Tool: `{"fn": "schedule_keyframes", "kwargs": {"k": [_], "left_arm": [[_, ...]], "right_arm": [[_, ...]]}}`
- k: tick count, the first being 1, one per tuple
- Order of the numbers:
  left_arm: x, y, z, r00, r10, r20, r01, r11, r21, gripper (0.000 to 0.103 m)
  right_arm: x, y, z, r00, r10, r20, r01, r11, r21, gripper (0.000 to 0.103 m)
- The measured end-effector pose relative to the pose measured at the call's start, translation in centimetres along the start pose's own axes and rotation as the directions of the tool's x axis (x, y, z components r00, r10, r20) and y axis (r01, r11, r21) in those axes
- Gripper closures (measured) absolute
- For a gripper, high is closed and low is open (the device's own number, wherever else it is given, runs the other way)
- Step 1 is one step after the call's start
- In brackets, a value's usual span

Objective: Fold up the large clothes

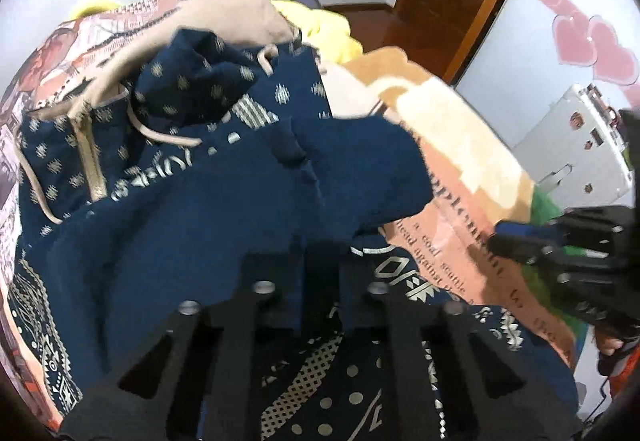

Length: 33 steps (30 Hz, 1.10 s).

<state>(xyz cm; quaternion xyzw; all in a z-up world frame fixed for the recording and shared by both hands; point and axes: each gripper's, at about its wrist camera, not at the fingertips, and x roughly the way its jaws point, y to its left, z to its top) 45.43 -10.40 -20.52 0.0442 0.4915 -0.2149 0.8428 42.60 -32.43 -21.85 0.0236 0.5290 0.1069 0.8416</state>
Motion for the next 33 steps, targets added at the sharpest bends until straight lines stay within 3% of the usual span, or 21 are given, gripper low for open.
{"fn": "schedule_keyframes", "kwargs": {"k": [5, 9, 15, 18, 22, 26, 33], "left_arm": [[-4.8, 1.7, -0.2, 0.994, -0.016, 0.112, 0.022, 0.998, -0.056, 0.094], [-9.4, 4.4, -0.8, 0.978, 0.009, 0.210, 0.017, 0.993, -0.120, 0.094], [-14.6, 9.6, -3.2, 0.952, 0.119, 0.281, -0.060, 0.975, -0.212, 0.094], [-15.8, 12.0, -4.8, 0.945, 0.170, 0.281, -0.098, 0.962, -0.254, 0.094], [-16.7, 15.5, -7.6, 0.936, 0.245, 0.252, -0.162, 0.938, -0.308, 0.094], [-16.7, 18.1, -10.1, 0.926, 0.309, 0.215, -0.225, 0.912, -0.343, 0.094], [-16.6, 22.9, -14.1, 0.911, 0.384, 0.154, -0.285, 0.853, -0.438, 0.094]], "right_arm": [[0.1, 1.6, 1.0, 1.000, 0.026, 0.016, -0.025, 0.999, -0.022, 0.098], [0.1, 4.0, 2.8, 0.998, 0.049, 0.041, -0.046, 0.997, -0.056, 0.098], [1.5, 8.5, 5.4, 0.996, 0.080, 0.045, -0.073, 0.988, -0.133, 0.098], [3.6, 10.4, 6.0, 0.996, 0.086, -0.002, -0.085, 0.983, -0.160, 0.098], [7.6, 11.7, 5.6, 0.998, -0.025, -0.065, 0.010, 0.975, -0.220, 0.098], [8.4, 11.5, 4.7, 0.999, -0.013, -0.032, 0.003, 0.959, -0.284, 0.098], [8.4, 12.0, 4.7, 0.995, -0.093, -0.028, 0.078, 0.940, -0.332, 0.098]]}}
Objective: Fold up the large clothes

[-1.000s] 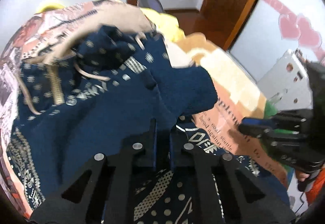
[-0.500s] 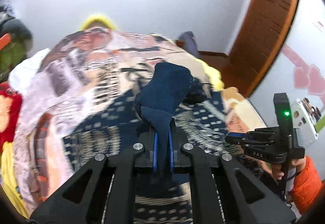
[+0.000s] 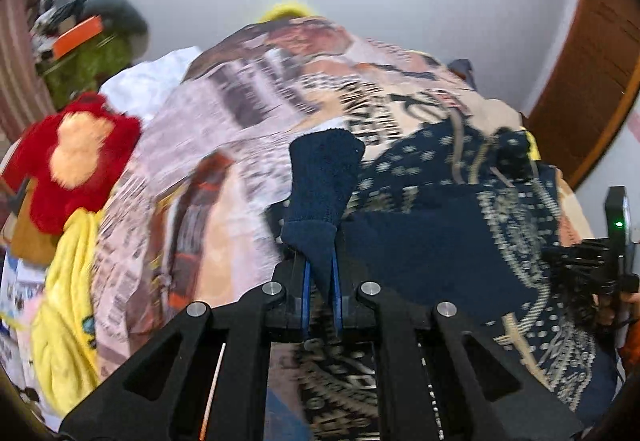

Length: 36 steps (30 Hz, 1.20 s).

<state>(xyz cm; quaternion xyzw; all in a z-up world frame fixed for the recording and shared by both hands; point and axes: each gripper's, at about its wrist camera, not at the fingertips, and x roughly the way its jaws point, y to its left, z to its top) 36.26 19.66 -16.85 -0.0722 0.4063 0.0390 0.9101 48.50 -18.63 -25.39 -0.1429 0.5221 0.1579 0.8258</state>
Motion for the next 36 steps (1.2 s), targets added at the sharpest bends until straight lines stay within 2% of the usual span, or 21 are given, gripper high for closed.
{"fn": "schedule_keyframes", "kwargs": {"k": [4, 13, 16, 18, 20, 22, 25, 28, 33, 36], "left_arm": [[1.3, 2.0, -1.2, 0.999, 0.026, -0.038, -0.027, 0.999, -0.027, 0.094], [6.0, 3.1, -5.3, 0.984, -0.026, -0.178, 0.014, 0.997, -0.073, 0.094], [6.3, 3.3, -6.1, 0.981, -0.051, -0.189, 0.031, 0.994, -0.108, 0.093], [6.2, 3.5, -6.4, 0.979, -0.066, -0.194, 0.044, 0.992, -0.115, 0.087], [5.9, 3.7, -6.6, 0.978, -0.047, -0.201, 0.025, 0.993, -0.111, 0.060], [5.3, 4.2, -6.9, 0.983, -0.010, -0.183, -0.009, 0.995, -0.104, 0.050], [5.1, 5.0, -7.4, 0.980, 0.007, -0.201, -0.028, 0.994, -0.101, 0.050], [4.7, 5.6, -7.6, 0.978, -0.004, -0.210, -0.018, 0.995, -0.101, 0.050], [3.4, 5.2, -6.0, 0.986, -0.028, -0.163, 0.012, 0.995, -0.098, 0.049], [3.9, 4.0, -4.8, 0.986, -0.049, -0.157, 0.034, 0.994, -0.101, 0.049]], "right_arm": [[0.0, 0.8, 0.2, 0.998, -0.065, 0.009, 0.065, 0.997, -0.052, 0.098], [-0.9, 1.3, -0.3, 0.995, -0.097, 0.008, 0.098, 0.995, -0.038, 0.098], [-1.0, 1.5, 0.0, 0.993, -0.120, 0.007, 0.120, 0.992, -0.030, 0.098], [-0.8, 1.3, 0.3, 0.990, -0.141, 0.008, 0.141, 0.990, -0.021, 0.098], [-0.9, 1.0, 0.4, 0.988, -0.152, 0.006, 0.152, 0.988, 0.000, 0.098], [-1.2, 0.2, 0.3, 0.982, -0.186, 0.013, 0.186, 0.982, 0.032, 0.098], [-1.8, -0.8, 0.2, 0.985, -0.173, 0.013, 0.171, 0.983, 0.069, 0.098], [-3.3, -1.4, -0.1, 0.975, -0.221, 0.023, 0.218, 0.972, 0.087, 0.098], [-5.9, -4.0, -0.4, 0.990, -0.128, 0.062, 0.113, 0.973, 0.201, 0.098], [-6.3, -5.1, 0.3, 0.992, -0.101, 0.082, 0.079, 0.969, 0.236, 0.098]]}}
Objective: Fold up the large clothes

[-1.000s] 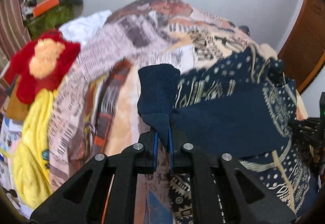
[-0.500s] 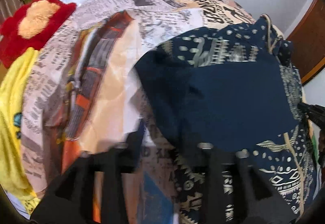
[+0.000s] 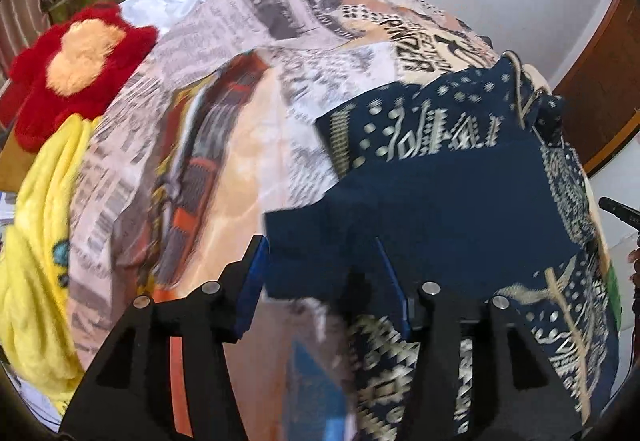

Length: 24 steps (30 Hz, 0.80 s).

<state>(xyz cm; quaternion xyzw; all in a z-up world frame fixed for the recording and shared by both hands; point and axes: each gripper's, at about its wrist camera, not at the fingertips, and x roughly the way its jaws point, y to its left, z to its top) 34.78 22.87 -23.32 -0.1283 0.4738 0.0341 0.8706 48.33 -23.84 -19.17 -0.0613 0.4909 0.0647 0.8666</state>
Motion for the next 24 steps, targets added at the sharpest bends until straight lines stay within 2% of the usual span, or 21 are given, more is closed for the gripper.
{"fn": "schedule_keyframes", "kwargs": {"k": [6, 8, 11, 15, 19, 21, 22, 23, 24], "left_arm": [[1.8, -4.0, 0.6, 0.999, -0.044, -0.023, 0.045, 0.998, 0.046, 0.049], [2.3, -5.3, 0.5, 0.999, -0.034, -0.031, 0.036, 0.996, 0.079, 0.049], [2.7, -7.0, 0.5, 0.999, -0.015, -0.034, 0.019, 0.991, 0.130, 0.049], [2.8, -8.4, 0.6, 1.000, -0.002, -0.030, 0.008, 0.984, 0.179, 0.049], [3.5, -9.1, 0.6, 0.999, -0.002, -0.047, 0.011, 0.982, 0.191, 0.049], [4.4, -9.2, 0.4, 0.998, -0.009, -0.068, 0.022, 0.982, 0.189, 0.047], [4.9, -9.3, 0.3, 0.997, -0.004, -0.079, 0.019, 0.982, 0.190, 0.044], [5.6, -9.4, 0.0, 0.996, 0.008, -0.090, 0.010, 0.981, 0.194, 0.043], [6.0, -9.5, -0.3, 0.996, 0.010, -0.090, 0.008, 0.980, 0.197, 0.043]], "right_arm": [[1.6, 2.7, 1.0, 0.999, 0.046, -0.007, -0.047, 0.998, -0.044, 0.098], [3.2, 3.7, 1.0, 1.000, 0.002, -0.014, -0.004, 0.996, -0.090, 0.098], [5.4, 5.1, 0.1, 0.991, -0.136, -0.001, 0.133, 0.972, -0.196, 0.098], [5.7, 6.4, -1.4, 0.962, -0.254, 0.100, 0.273, 0.914, -0.301, 0.097], [5.6, 5.5, -2.0, 0.961, -0.255, 0.104, 0.275, 0.910, -0.309, 0.095], [5.5, 4.7, -2.0, 0.954, -0.277, 0.115, 0.299, 0.906, -0.301, 0.064], [5.4, 4.1, -1.9, 0.936, -0.321, 0.142, 0.350, 0.889, -0.295, 0.033], [5.5, 3.4, -1.8, 0.922, -0.350, 0.165, 0.385, 0.878, -0.285, 0.023], [5.3, 2.3, -1.8, 0.935, -0.322, 0.149, 0.352, 0.898, -0.264, 0.023]]}}
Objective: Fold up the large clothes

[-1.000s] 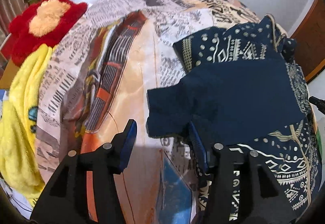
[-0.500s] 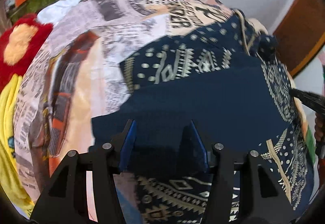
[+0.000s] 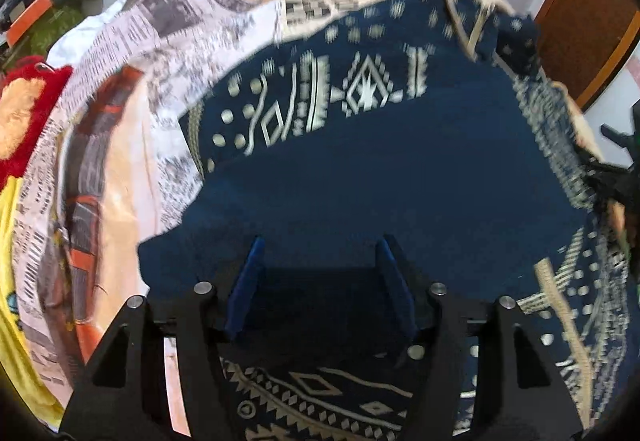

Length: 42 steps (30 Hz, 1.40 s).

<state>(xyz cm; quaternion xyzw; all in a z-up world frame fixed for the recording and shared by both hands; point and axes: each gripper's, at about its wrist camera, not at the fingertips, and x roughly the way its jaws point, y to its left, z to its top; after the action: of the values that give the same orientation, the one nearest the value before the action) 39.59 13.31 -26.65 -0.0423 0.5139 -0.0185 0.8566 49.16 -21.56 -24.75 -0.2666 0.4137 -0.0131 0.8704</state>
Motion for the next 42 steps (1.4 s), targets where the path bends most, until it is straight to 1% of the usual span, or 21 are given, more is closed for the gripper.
{"fn": "schedule_keyframes", "kwargs": {"k": [2, 5, 7, 10, 12, 15, 17, 19, 23, 25, 27, 31, 32, 34, 36, 37, 38, 40, 42], "left_arm": [[0.2, -0.2, -0.3, 1.000, 0.016, 0.023, -0.016, 1.000, 0.003, 0.040], [-0.1, -0.5, -0.3, 0.999, 0.039, 0.021, -0.039, 0.999, 0.021, 0.040], [-0.5, -0.7, 0.0, 0.999, 0.047, 0.007, -0.048, 0.998, 0.036, 0.040], [-1.8, -1.0, 0.7, 0.999, 0.041, 0.026, -0.043, 0.998, 0.045, 0.040], [-3.3, -1.2, 1.7, 0.997, 0.042, 0.061, -0.044, 0.998, 0.043, 0.040], [-5.4, -1.4, 4.3, 0.991, 0.044, 0.126, -0.050, 0.998, 0.049, 0.040], [-6.7, -1.6, 6.2, 0.984, 0.059, 0.167, -0.067, 0.997, 0.043, 0.039], [-7.8, -2.0, 8.7, 0.976, 0.056, 0.208, -0.065, 0.997, 0.035, 0.038], [-8.0, -2.7, 12.9, 0.971, 0.024, 0.239, -0.033, 0.999, 0.032, 0.038], [-7.4, -3.2, 14.8, 0.973, -0.003, 0.232, -0.006, 0.999, 0.038, 0.038], [-6.3, -4.0, 16.7, 0.976, -0.033, 0.214, 0.024, 0.999, 0.045, 0.038], [-3.5, -5.6, 20.1, 0.978, -0.118, 0.172, 0.112, 0.993, 0.045, 0.038], [-2.8, -6.0, 20.4, 0.978, -0.128, 0.163, 0.122, 0.992, 0.042, 0.038], [-0.3, -6.8, 21.5, 0.983, -0.144, 0.112, 0.140, 0.989, 0.041, 0.039], [2.0, -7.3, 22.2, 0.988, -0.142, 0.069, 0.140, 0.990, 0.024, 0.040], [2.8, -7.4, 22.4, 0.988, -0.145, 0.053, 0.144, 0.989, 0.017, 0.045], [4.1, -7.5, 22.5, 0.989, -0.147, 0.024, 0.147, 0.989, 0.008, 0.054], [5.6, -7.7, 22.6, 0.988, -0.151, -0.001, 0.151, 0.988, -0.006, 0.062], [6.4, -8.1, 22.9, 0.992, -0.127, 0.018, 0.127, 0.992, 0.000, 0.069]], "right_arm": [[0.1, -2.0, -0.3, 0.996, 0.086, -0.038, -0.083, 0.993, 0.084, 0.023], [-0.4, -3.6, -0.3, 0.990, 0.134, -0.050, -0.127, 0.984, 0.122, 0.023], [-1.2, -4.5, -0.2, 0.980, 0.195, -0.039, -0.187, 0.971, 0.151, 0.023], [-2.8, -5.9, 0.4, 0.958, 0.287, -0.003, -0.280, 0.937, 0.210, 0.023], [-3.8, -7.0, 1.2, 0.936, 0.349, 0.035, -0.346, 0.902, 0.260, 0.023], [-4.7, -8.2, 2.9, 0.899, 0.430, 0.083, -0.433, 0.843, 0.320, 0.023], [-5.5, -8.3, 4.3, 0.878, 0.467, 0.109, -0.475, 0.815, 0.332, 0.023], [-6.4, -7.8, 5.4, 0.871, 0.475, 0.126, -0.489, 0.812, 0.319, 0.023], [-6.4, -6.9, 8.1, 0.858, 0.488, 0.158, -0.513, 0.808, 0.290, 0.023], [-5.9, -6.6, 9.5, 0.853, 0.496, 0.164, -0.522, 0.801, 0.293, 0.023], [-5.4, -6.2, 10.7, 0.853, 0.494, 0.166, -0.521, 0.800, 0.299, 0.022], [-4.0, -5.4, 13.0, 0.854, 0.492, 0.168, -0.520, 0.801, 0.298, 0.023], [-3.6, -5.3, 13.5, 0.854, 0.494, 0.163, -0.520, 0.798, 0.304, 0.023], [-2.5, -5.2, 14.4, 0.850, 0.503, 0.154, -0.525, 0.787, 0.324, 0.022], [-1.2, -5.4, 15.1, 0.840, 0.521, 0.149, -0.538, 0.764, 0.356, 0.023], [-0.6, -5.4, 15.3, 0.834, 0.532, 0.144, -0.543, 0.750, 0.376, 0.023], [0.1, -5.5, 15.5, 0.826, 0.546, 0.141, -0.552, 0.732, 0.399, 0.023], [1.6, -5.5, 15.8, 0.806, 0.577, 0.128, -0.566, 0.692, 0.448, 0.022], [2.9, -5.1, 15.9, 0.789, 0.604, 0.111, -0.575, 0.663, 0.479, 0.023]]}}
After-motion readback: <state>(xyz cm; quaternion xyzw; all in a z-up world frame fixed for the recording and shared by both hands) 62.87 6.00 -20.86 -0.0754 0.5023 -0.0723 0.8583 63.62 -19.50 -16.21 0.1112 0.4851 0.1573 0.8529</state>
